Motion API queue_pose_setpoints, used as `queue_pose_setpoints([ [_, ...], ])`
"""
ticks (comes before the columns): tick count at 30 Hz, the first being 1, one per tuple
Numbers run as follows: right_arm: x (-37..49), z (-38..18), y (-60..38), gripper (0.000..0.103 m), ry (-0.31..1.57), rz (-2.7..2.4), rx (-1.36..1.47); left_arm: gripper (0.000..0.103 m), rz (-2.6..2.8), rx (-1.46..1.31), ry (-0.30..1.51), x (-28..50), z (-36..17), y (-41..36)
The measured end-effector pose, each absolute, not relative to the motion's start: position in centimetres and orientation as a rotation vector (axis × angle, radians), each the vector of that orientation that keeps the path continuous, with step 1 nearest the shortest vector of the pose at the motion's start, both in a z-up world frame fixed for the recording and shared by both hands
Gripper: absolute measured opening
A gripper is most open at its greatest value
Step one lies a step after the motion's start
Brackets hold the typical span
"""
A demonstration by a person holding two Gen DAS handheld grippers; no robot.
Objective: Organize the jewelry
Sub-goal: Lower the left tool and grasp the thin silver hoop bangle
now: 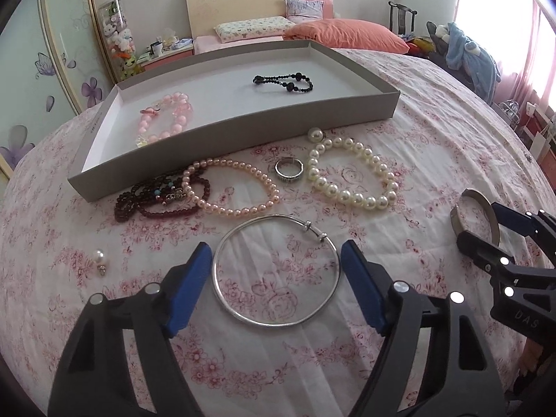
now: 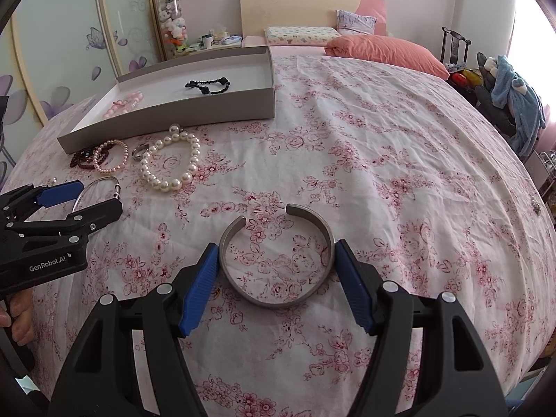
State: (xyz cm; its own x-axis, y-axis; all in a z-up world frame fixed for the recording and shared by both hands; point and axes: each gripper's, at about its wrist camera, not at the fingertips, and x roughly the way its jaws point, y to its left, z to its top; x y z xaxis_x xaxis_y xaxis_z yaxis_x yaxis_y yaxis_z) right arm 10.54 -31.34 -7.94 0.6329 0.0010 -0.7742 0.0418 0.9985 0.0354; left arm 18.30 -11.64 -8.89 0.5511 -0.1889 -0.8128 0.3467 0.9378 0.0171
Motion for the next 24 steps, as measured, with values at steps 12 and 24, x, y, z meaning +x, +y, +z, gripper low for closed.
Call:
queue_pose_setpoints([
  [12,10.8,-7.7,-29.3,0.067,0.89,0.021,0.04,0.072,-0.277,0.173,0.938,17.1,-8.7,-9.6],
  [24,11.7,-7.7,-25.6,0.068,0.89,0.085,-0.011,0.073,-0.169,0.104,0.923,15.9,-8.5,-4.0],
])
